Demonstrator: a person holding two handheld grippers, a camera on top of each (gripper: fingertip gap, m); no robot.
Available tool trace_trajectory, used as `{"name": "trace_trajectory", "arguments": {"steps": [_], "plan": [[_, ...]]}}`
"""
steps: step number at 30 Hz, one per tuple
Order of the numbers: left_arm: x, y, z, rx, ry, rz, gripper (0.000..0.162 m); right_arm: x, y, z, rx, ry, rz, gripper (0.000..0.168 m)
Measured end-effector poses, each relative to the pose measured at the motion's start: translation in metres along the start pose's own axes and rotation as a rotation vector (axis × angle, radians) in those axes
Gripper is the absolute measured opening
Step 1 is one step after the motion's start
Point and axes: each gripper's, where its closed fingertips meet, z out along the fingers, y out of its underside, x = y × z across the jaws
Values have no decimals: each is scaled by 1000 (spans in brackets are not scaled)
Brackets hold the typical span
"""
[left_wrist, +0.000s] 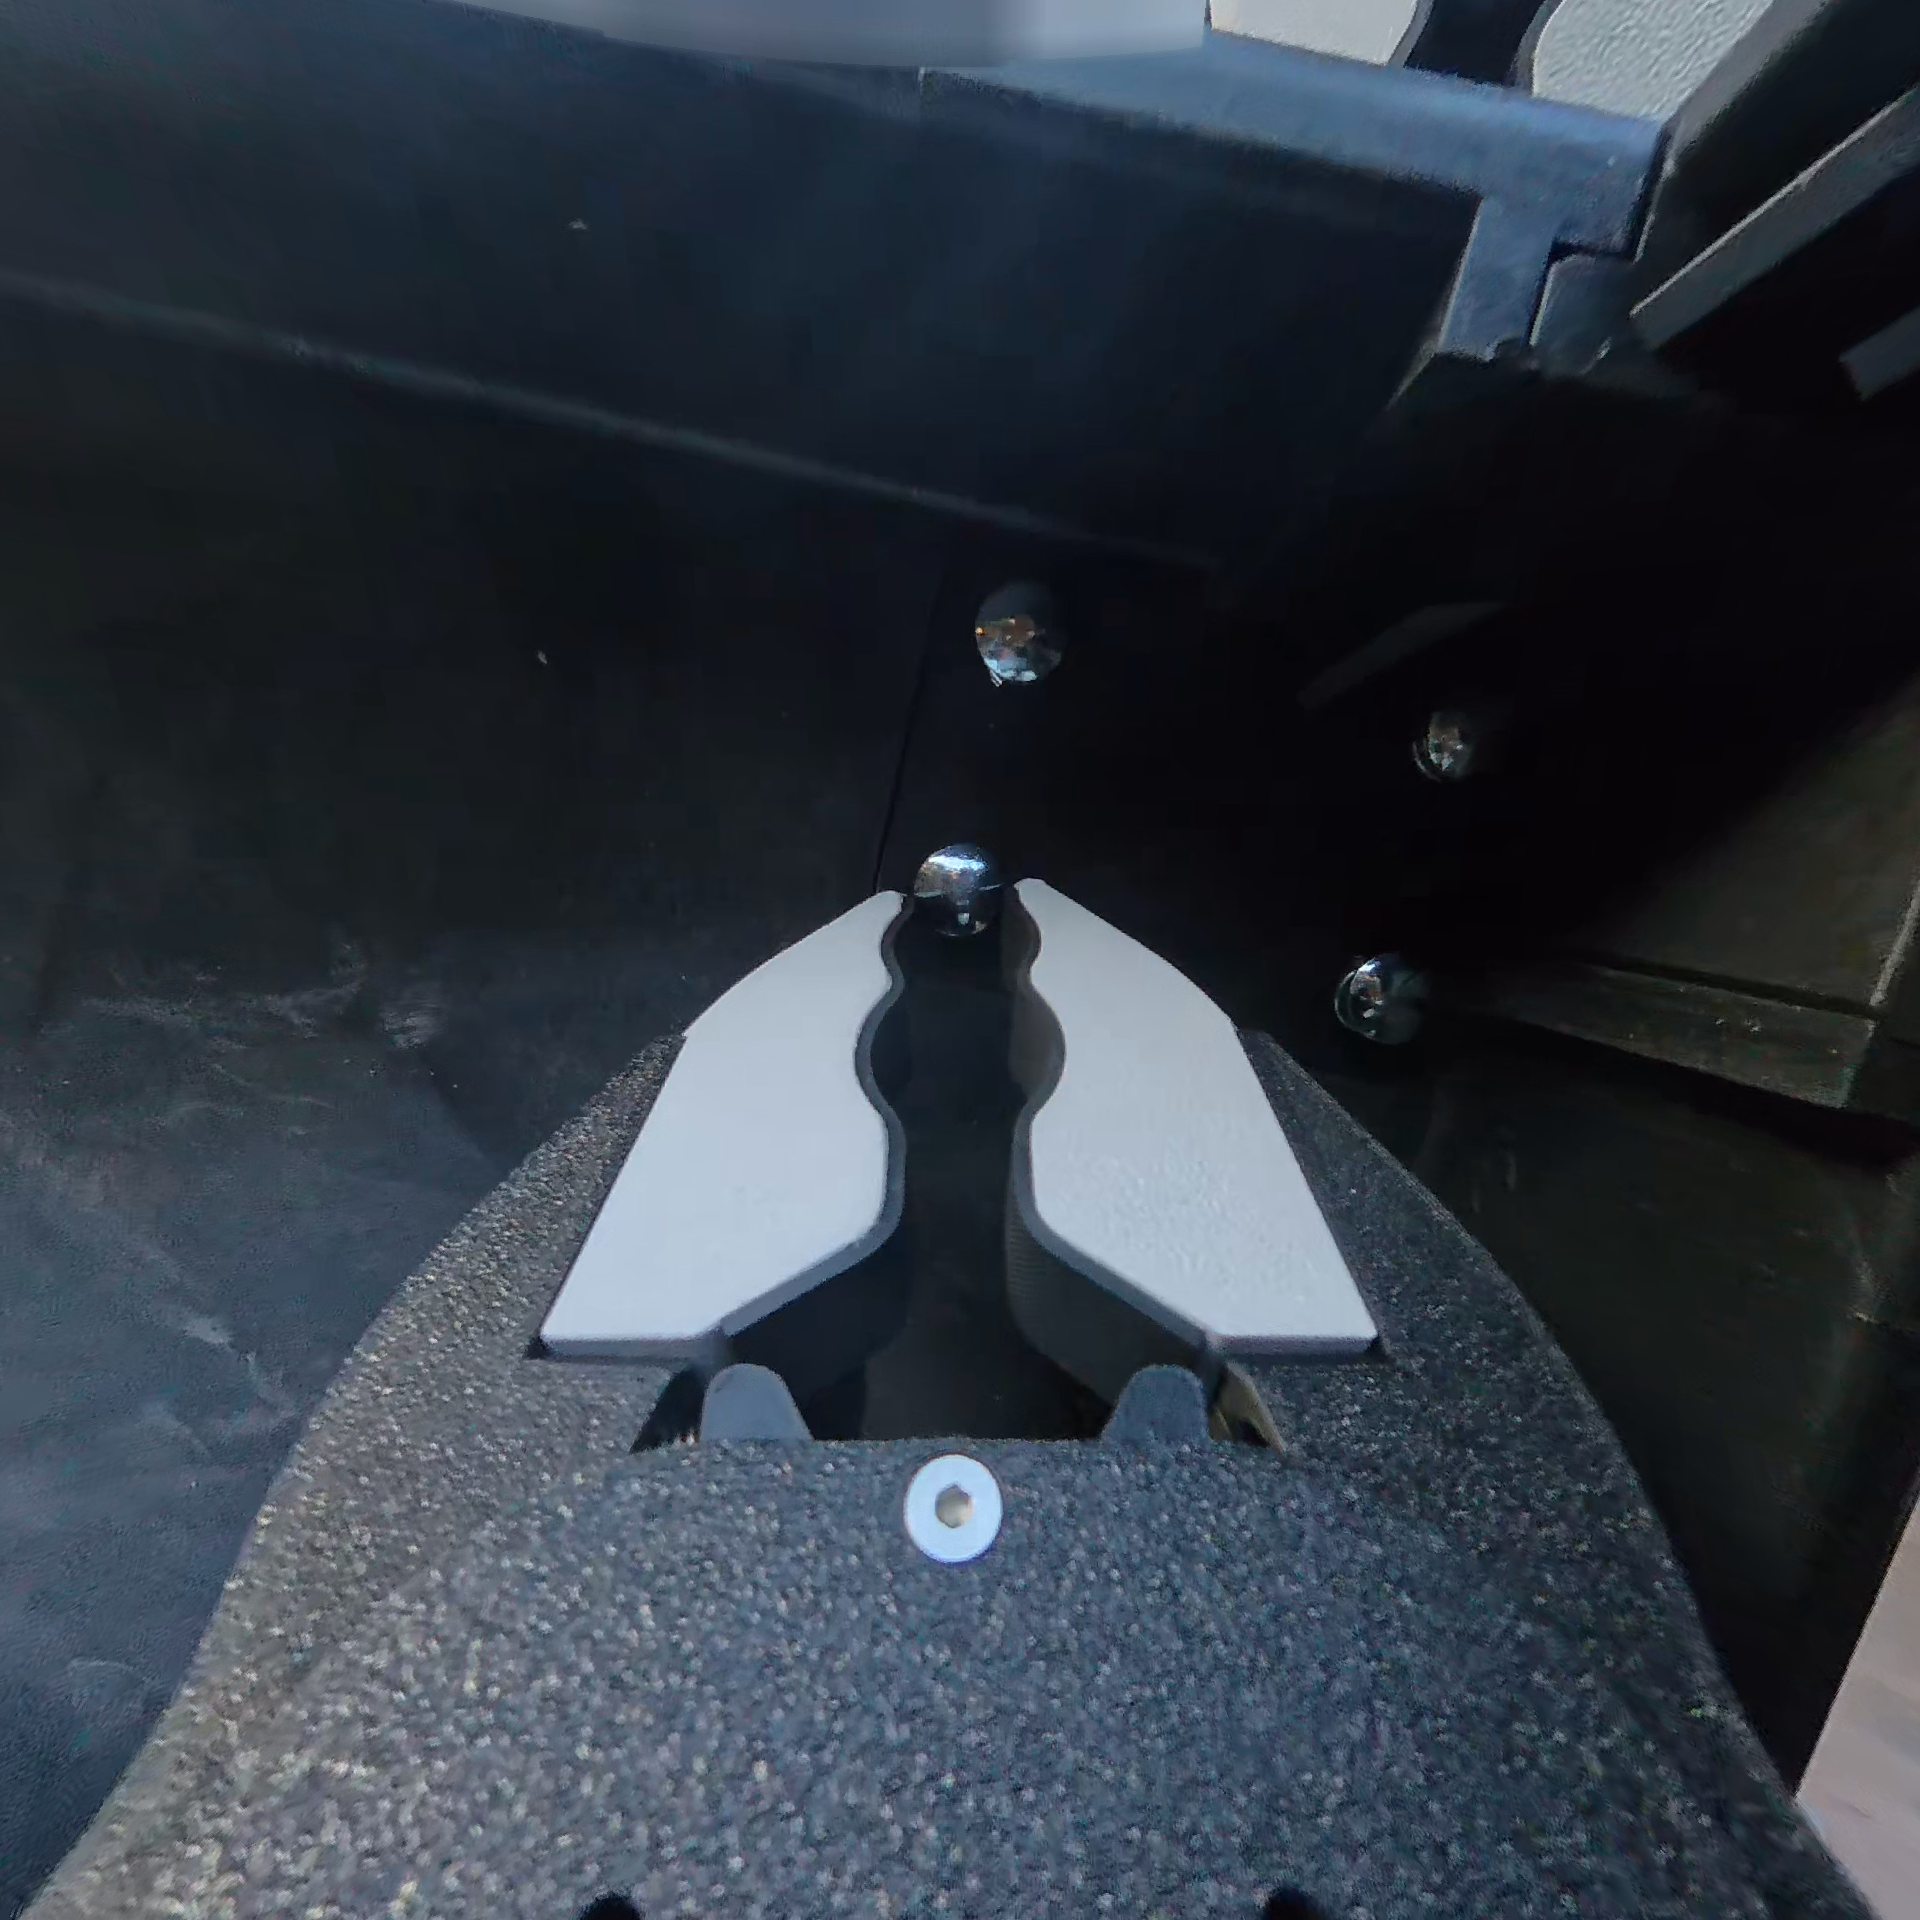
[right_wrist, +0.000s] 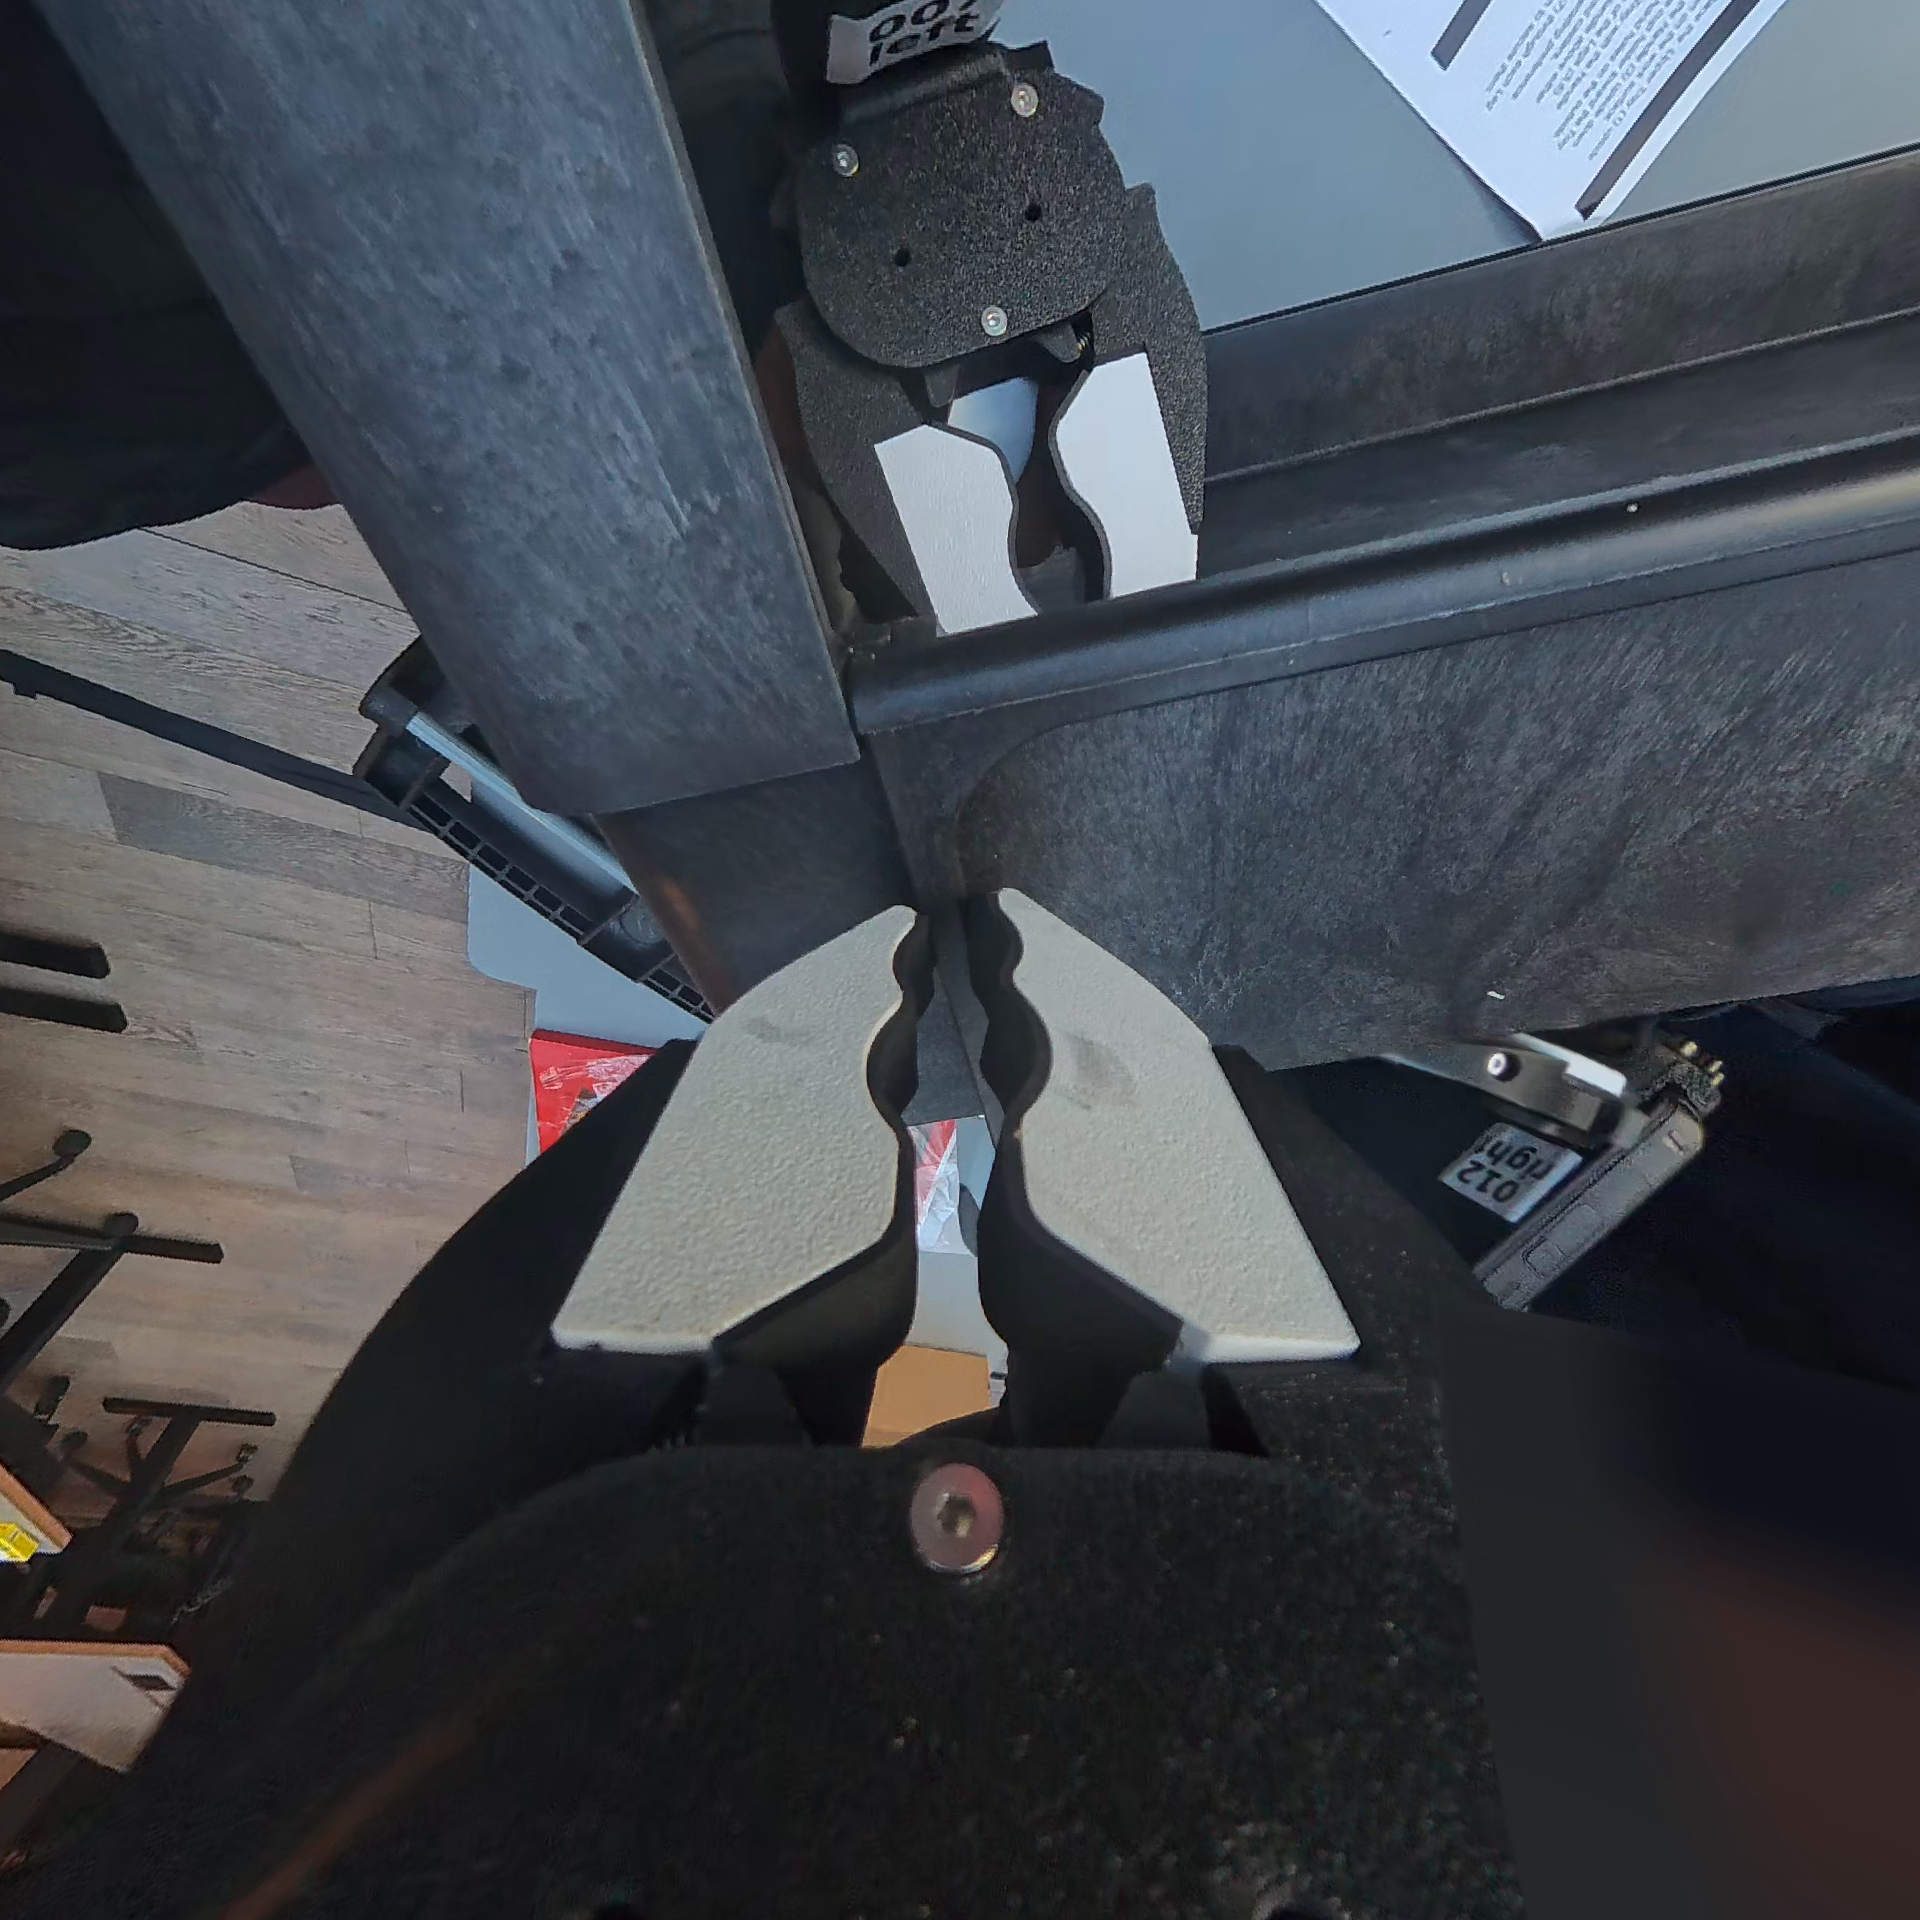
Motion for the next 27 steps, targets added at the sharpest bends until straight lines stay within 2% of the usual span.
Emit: {"name": "trace_trajectory", "arguments": {"steps": [27], "plan": [[1,0,0,-26,3,-7,15,0,1,0,-6,7,9,8]]}}
